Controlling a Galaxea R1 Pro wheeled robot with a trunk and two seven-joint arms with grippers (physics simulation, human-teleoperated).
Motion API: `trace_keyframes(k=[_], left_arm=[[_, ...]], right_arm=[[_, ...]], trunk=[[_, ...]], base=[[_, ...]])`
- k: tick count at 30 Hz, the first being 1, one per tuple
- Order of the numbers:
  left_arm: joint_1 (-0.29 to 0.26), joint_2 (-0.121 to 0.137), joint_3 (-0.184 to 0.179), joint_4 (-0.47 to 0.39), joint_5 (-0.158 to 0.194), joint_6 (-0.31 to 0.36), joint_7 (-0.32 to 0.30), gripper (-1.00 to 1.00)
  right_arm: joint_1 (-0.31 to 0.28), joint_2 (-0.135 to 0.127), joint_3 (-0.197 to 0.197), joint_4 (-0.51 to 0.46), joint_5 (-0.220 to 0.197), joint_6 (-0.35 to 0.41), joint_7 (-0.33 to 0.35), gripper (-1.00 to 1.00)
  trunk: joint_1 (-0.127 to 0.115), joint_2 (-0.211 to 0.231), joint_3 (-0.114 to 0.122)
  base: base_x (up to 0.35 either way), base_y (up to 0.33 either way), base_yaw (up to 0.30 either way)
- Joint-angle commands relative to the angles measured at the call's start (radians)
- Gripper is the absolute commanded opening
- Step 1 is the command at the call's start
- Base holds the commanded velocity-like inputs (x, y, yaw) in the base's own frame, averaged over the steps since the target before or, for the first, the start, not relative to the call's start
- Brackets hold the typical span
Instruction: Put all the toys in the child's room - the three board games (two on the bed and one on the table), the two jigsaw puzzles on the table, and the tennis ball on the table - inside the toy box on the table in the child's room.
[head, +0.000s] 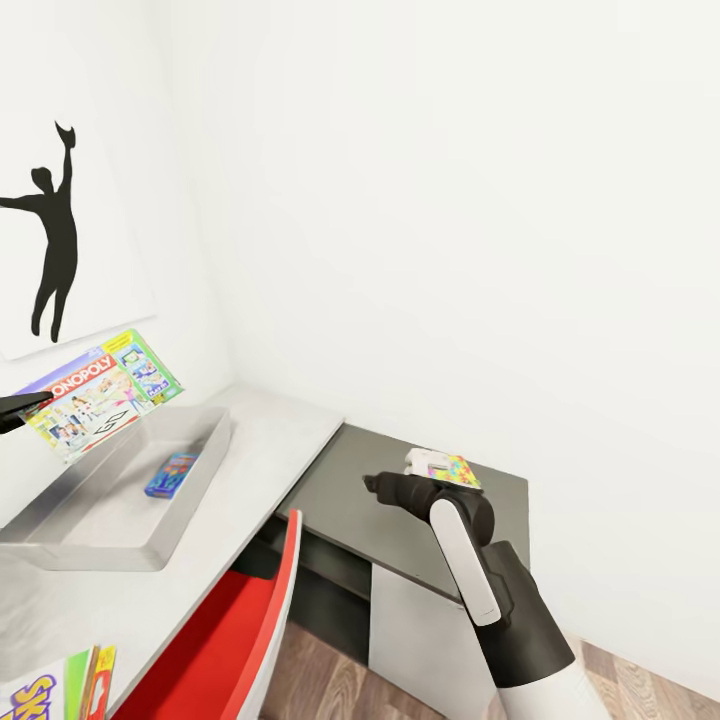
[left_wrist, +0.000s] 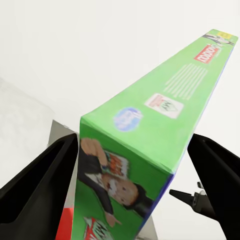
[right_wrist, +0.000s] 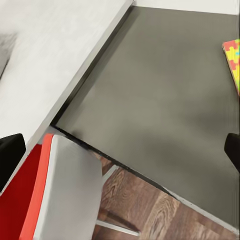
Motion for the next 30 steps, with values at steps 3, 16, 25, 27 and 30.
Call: trace_keyframes(k=[3, 16, 25, 27, 30], left_arm=[[-0.001, 0.0, -0.002, 0.0, 0.002, 0.008, -0.001, -1.0], [-0.001, 0.0, -0.003, 0.0, 0.002, 0.008, -0.001, -1.0], [-0.001, -0.002, -0.004, 0.0, 0.002, 0.008, -0.001, -1.0], [-0.001, -0.002, -0.003, 0.0, 0.002, 0.008, -0.001, -1.0], [-0.001, -0.002, -0.003, 0.0, 0.002, 0.008, -0.001, -1.0]], right_arm=[[-0.001, 0.0, 0.001, -0.001, -0.01, 0.002, -0.011, 1.0], [-0.001, 0.0, 0.001, -0.001, -0.01, 0.002, -0.011, 1.0], [-0.001, 0.0, 0.001, 0.0, -0.011, 0.001, -0.01, 1.0], [-0.001, 0.0, 0.001, 0.001, -0.011, 0.001, -0.01, 1.0], [-0.001, 0.0, 0.001, 0.002, -0.012, 0.001, -0.01, 1.0]], trunk=[[0.0, -0.001, -0.002], [0.0, -0.001, -0.002], [0.0, -0.001, -0.002], [0.0, -0.001, -0.002], [0.0, -0.001, -0.002]], base=[[0.145, -0.143, 0.002], [0.025, -0.019, 0.193], [0.143, -0.043, 0.016], [0.096, -0.051, 0.001], [0.037, -0.015, 0.0]])
